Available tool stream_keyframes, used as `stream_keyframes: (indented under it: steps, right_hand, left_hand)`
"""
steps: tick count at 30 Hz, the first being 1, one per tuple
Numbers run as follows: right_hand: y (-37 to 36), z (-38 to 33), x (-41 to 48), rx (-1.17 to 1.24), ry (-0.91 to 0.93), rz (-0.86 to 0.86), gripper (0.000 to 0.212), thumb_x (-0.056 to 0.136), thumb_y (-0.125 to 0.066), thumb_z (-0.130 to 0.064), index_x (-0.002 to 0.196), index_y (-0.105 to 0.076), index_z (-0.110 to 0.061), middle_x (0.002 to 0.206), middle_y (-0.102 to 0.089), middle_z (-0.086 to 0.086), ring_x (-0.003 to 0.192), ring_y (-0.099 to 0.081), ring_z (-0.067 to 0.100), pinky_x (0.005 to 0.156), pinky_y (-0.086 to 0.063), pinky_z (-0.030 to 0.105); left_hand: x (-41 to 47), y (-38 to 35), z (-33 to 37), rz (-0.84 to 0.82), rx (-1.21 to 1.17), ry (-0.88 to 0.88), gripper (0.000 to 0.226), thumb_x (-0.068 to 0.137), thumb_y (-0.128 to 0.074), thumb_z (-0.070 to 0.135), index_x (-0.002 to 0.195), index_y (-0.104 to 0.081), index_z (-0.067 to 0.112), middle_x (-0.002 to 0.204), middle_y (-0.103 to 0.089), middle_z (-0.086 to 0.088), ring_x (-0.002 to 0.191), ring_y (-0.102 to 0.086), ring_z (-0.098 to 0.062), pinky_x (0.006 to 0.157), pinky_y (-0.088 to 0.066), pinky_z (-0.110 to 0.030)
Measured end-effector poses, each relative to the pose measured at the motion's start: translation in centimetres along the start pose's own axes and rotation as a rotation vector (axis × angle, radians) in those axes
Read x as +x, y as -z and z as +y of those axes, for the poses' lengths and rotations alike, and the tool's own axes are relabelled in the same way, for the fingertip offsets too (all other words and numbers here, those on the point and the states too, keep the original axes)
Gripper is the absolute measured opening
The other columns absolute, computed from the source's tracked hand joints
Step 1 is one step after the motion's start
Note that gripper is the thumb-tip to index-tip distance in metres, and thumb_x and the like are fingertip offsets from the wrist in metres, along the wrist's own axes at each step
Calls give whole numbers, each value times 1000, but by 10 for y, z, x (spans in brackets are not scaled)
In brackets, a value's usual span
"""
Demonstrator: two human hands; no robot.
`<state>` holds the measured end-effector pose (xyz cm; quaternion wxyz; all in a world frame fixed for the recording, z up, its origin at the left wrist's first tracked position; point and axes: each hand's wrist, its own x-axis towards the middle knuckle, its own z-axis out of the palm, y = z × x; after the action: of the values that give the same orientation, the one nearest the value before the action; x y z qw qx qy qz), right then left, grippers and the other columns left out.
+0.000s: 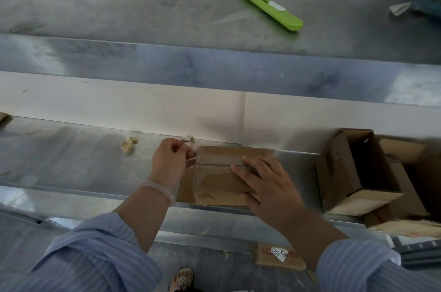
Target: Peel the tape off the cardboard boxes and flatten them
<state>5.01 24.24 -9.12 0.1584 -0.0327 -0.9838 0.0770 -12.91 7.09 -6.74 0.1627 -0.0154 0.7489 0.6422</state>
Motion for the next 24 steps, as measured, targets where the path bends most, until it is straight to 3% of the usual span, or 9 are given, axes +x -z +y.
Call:
stream_keyframes:
  steps: [2, 5, 9, 13, 18, 24]
  right_hand:
    - [0, 0, 0, 1, 3, 1, 63, 77, -67, -41, 138, -50, -36, 137, -48, -5, 125, -42, 23, 107, -37, 42]
    - [0, 0, 0, -2, -4, -17, 63, 78, -64, -41, 139, -49, -37, 139, -48, -5, 126, -41, 23, 107, -39, 43]
    - [-1, 0, 0, 11, -12, -26, 62, 78, -59, -43, 139, -48, -37, 140, -47, -5, 126, -41, 24, 103, -43, 44]
    - [-1, 1, 0, 19, -7, -23, 63, 77, -61, -42, 139, -48, -38, 140, -47, -6, 126, -41, 23, 104, -43, 46]
    - [0, 1, 1, 15, 10, 7, 60, 77, -65, -46, 135, -52, -36, 136, -50, -5, 124, -41, 22, 103, -44, 43]
    - [9, -2, 10, 17, -18, -8, 57, 82, -50, -67, 130, -55, -38, 125, -55, -9, 114, -48, 22, 96, -46, 43]
  left_hand:
    - [-4, 2, -2, 5, -32, -60, 10, 95, -52, 2, 98, -60, 8, 94, -68, -15, 81, -71, -21, 63, -59, -28]
    - [-8, 13, 0, -93, 145, -214, 21, 94, -56, 6, 91, -70, 22, 91, -72, 0, 86, -70, -12, 79, -59, -31]
    - [-1, 34, -1, -248, 217, -154, 21, 93, -59, 18, 92, -76, 30, 97, -75, 5, 99, -68, -14, 92, -55, -42]
    - [-1, 35, 5, -261, 336, -210, 14, 81, -75, 20, 88, -74, 32, 86, -75, 10, 88, -70, -10, 88, -56, -37]
    - [-2, 26, 10, -330, 438, -188, 24, 83, -74, 23, 107, -70, 25, 93, -73, 4, 89, -70, -14, 90, -55, -40]
    - [-3, 17, 10, -179, 382, -127, 3, 86, -70, 13, 87, -73, 13, 78, -74, -3, 74, -72, -17, 77, -60, -37]
